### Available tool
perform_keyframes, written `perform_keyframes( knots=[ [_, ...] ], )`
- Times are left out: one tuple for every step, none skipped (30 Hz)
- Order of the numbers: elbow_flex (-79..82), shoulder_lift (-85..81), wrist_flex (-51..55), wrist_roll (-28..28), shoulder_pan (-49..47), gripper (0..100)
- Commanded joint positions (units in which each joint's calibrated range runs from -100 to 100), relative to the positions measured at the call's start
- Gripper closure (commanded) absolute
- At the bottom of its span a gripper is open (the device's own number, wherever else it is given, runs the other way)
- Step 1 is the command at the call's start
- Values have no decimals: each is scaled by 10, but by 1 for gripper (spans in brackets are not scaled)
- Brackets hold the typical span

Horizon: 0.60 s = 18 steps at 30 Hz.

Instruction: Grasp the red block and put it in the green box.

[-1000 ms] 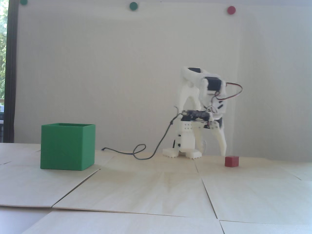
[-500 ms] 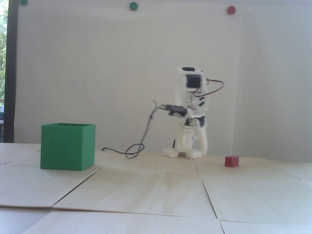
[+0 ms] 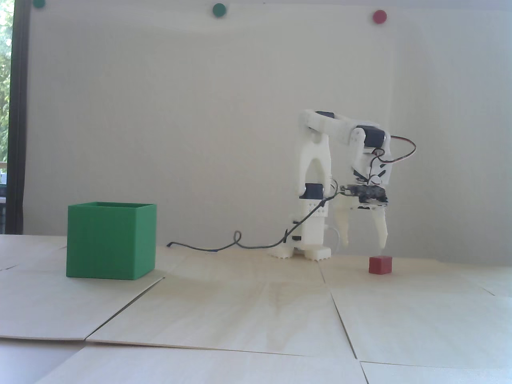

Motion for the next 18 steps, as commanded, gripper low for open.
perform_keyframes(
  knots=[
    [-16, 11, 10, 21, -5, 74],
    [-16, 20, 10, 22, -5, 74],
    [-16, 31, 8, 22, -5, 74],
    [-16, 36, 7, 22, -5, 74],
    [-16, 43, 6, 22, -5, 74],
    [-16, 49, 4, 22, -5, 74],
    [-16, 53, 4, 22, -5, 74],
    [-16, 56, 4, 23, -5, 74],
    [-16, 57, 4, 23, -5, 74],
    [-16, 57, 4, 23, -4, 74],
    [-19, 53, 4, 29, -3, 74],
    [-22, 52, 4, 33, -1, 74],
    [-25, 50, 4, 33, 12, 74],
    [-25, 50, 4, 34, 19, 74],
    [-28, 50, 4, 37, 32, 74],
    [-34, 50, 3, 38, 38, 74],
    [-48, 52, 3, 41, 49, 74],
    [-69, 57, 6, 52, 67, 74]
  ],
)
